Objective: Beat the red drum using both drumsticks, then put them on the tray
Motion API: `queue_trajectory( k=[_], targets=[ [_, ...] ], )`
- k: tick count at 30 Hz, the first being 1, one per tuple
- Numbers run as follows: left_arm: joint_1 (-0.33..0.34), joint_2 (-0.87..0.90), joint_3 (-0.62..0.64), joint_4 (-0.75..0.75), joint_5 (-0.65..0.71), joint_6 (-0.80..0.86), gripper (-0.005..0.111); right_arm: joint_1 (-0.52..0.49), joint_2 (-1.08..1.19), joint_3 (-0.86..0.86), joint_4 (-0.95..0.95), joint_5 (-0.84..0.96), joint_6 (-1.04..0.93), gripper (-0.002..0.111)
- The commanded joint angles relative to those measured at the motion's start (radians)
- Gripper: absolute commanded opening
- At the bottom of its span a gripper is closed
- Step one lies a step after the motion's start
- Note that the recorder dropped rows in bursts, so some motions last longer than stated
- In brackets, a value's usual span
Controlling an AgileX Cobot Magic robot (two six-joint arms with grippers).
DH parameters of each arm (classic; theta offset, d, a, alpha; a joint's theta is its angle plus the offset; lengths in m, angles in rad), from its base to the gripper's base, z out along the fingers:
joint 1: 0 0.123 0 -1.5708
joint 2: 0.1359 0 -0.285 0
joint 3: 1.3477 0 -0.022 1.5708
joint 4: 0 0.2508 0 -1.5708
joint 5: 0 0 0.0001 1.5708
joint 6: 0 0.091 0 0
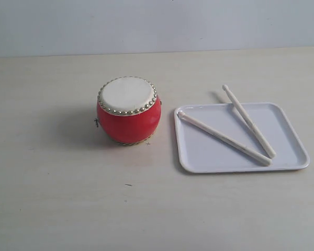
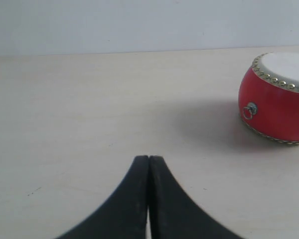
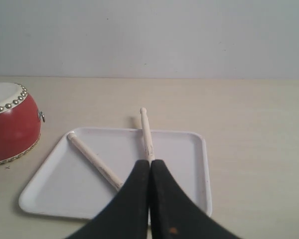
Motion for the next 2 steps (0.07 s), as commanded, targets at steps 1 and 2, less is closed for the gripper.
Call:
queue_trajectory(
  k=[1,2],
  targets=[
    [0.002,-0.007,-0.001,-0.003,-0.009,0.002,0.000,0.000,-0.005,0.004,0.000,0.002,-0.003,0.000],
    [0.002,-0.007,-0.001,-0.003,-0.009,0.002,0.000,0.000,-0.005,0.004,0.000,0.002,-0.003,0.000]
  ],
)
